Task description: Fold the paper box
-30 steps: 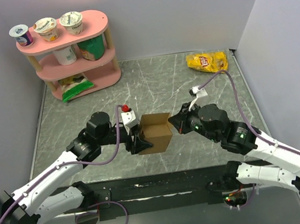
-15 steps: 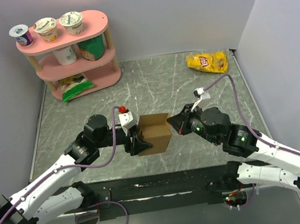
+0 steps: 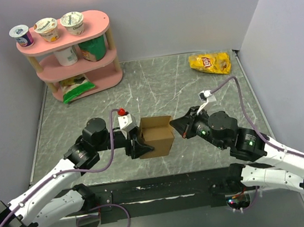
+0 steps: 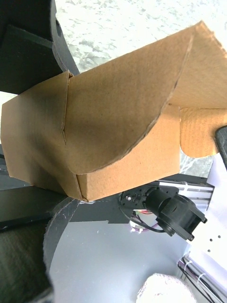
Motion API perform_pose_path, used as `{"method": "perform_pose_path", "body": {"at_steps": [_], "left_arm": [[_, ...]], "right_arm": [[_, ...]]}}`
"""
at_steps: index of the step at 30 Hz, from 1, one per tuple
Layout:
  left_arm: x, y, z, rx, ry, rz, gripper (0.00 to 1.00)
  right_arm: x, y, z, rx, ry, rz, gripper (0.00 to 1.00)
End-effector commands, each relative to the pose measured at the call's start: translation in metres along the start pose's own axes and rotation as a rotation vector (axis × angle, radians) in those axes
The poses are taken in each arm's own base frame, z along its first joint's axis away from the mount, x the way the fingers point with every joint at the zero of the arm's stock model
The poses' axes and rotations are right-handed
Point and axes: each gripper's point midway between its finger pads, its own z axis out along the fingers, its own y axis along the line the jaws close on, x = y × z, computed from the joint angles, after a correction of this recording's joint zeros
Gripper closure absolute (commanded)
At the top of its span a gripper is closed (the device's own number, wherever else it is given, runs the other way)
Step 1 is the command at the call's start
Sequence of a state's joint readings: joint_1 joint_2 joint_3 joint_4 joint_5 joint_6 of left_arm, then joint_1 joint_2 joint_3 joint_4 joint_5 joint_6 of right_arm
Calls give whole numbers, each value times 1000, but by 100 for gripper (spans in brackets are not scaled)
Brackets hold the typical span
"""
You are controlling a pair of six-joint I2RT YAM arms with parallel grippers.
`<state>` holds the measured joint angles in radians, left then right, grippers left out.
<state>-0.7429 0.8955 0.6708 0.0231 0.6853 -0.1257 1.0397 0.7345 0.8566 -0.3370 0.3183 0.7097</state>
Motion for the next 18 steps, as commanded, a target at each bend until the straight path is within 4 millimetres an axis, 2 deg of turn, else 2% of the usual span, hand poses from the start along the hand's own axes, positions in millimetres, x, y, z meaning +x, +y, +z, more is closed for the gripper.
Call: {"method": "perform_pose_path", "body": {"at_steps": [1, 8, 18], "left_arm": [[-42, 4, -3, -24, -145, 99, 53], [-43, 6, -4, -31, -156, 89, 53], [-43, 14, -3, -64, -157, 65, 54]], "right_arm": [[20, 19, -14, -101, 94, 40, 100], [21, 21, -16, -119, 95, 60, 100], [21, 46, -11, -200, 99, 88, 100]]}}
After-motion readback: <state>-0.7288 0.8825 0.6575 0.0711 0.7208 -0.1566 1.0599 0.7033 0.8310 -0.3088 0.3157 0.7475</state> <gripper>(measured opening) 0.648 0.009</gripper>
